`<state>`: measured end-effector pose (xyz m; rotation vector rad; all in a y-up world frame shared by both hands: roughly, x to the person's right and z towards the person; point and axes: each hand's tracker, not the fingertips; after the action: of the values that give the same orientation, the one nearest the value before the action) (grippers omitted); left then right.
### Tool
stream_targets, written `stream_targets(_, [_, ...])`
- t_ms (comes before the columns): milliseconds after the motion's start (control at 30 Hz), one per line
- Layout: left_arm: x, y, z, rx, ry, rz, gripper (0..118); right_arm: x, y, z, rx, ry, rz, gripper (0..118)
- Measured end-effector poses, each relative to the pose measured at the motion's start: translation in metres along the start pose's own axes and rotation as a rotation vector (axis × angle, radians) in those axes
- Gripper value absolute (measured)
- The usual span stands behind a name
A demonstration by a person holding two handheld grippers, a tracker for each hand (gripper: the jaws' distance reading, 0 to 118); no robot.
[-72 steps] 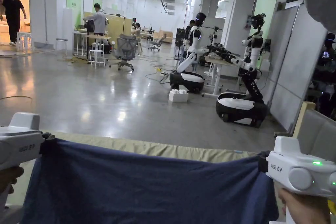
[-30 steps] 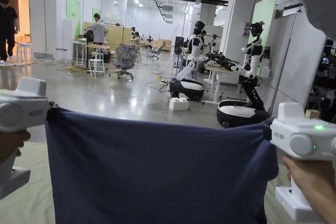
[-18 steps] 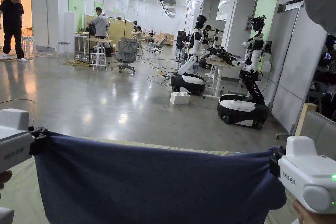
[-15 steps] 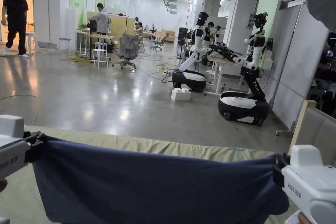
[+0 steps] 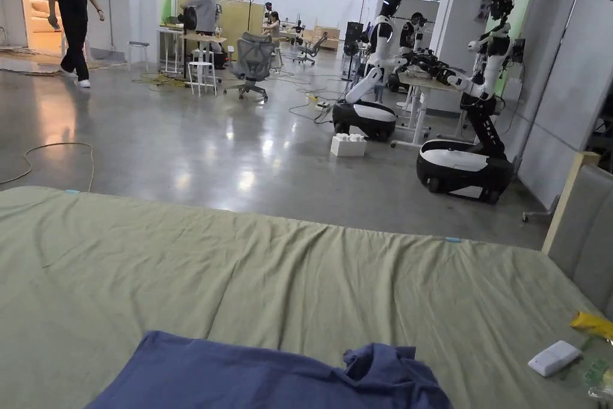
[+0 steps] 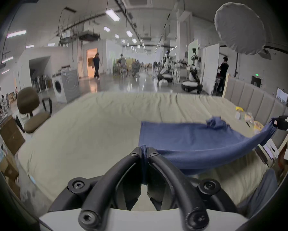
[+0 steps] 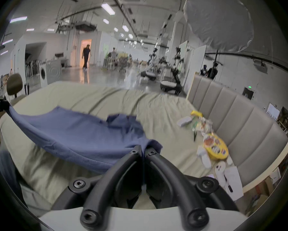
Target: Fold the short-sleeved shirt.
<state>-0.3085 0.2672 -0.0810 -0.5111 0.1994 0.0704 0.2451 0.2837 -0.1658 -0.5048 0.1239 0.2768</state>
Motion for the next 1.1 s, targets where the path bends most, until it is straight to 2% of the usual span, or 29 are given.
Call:
stream_targets(67, [-0.002, -0.019, -0.006, -0.074, 0.002, 0.020, 5, -0.007, -0.023, -0.002, -0.060, 0.001, 0.023, 3])
stream_targets(133, [-0.011, -0.056, -0.016, -0.172, 0.000, -0.017, 5, -0.013, -0.045, -0.005, -0.125, 0.014, 0.033, 3])
stream_targets(267, [-0.006, -0.086, -0.028, -0.306, 0.018, -0.081, 5, -0.023, -0.076, -0.016, -0.252, 0.020, 0.080, 3])
stream_targets(467, [-0.008, -0.102, -0.048, -0.380, 0.026, -0.064, 6, -0.034, -0.096, -0.030, -0.406, 0.039, 0.152, 3])
stream_targets(733, [0.003, -0.118, -0.049, -0.428, 0.032, -0.091, 6, -0.048, -0.111, -0.047, -0.487, 0.014, 0.182, 5])
stream_targets(767, [0.005, -0.117, -0.046, -0.416, 0.039, -0.094, 7, -0.050, -0.110, -0.047, -0.487, 0.004, 0.184, 8])
stream_targets(833, [0.008, -0.110, -0.040, -0.380, 0.050, -0.093, 19, -0.052, -0.104, -0.042, -0.471, -0.051, 0.186, 35])
stream_targets(900, [0.012, -0.100, -0.035, -0.308, 0.044, -0.085, 38, -0.048, -0.093, -0.035, -0.404, -0.079, 0.126, 61])
stream_targets(933, [0.014, -0.093, -0.032, -0.270, 0.033, -0.072, 41, -0.047, -0.087, -0.031, -0.359, -0.084, 0.086, 71])
stream_targets(1000, [0.020, -0.079, -0.029, -0.203, 0.012, -0.052, 42, -0.044, -0.070, -0.023, -0.251, -0.080, 0.018, 78])
stream_targets(1100, [0.028, -0.063, -0.027, -0.089, 0.000, -0.034, 42, -0.047, -0.043, -0.013, -0.074, -0.078, -0.066, 80])
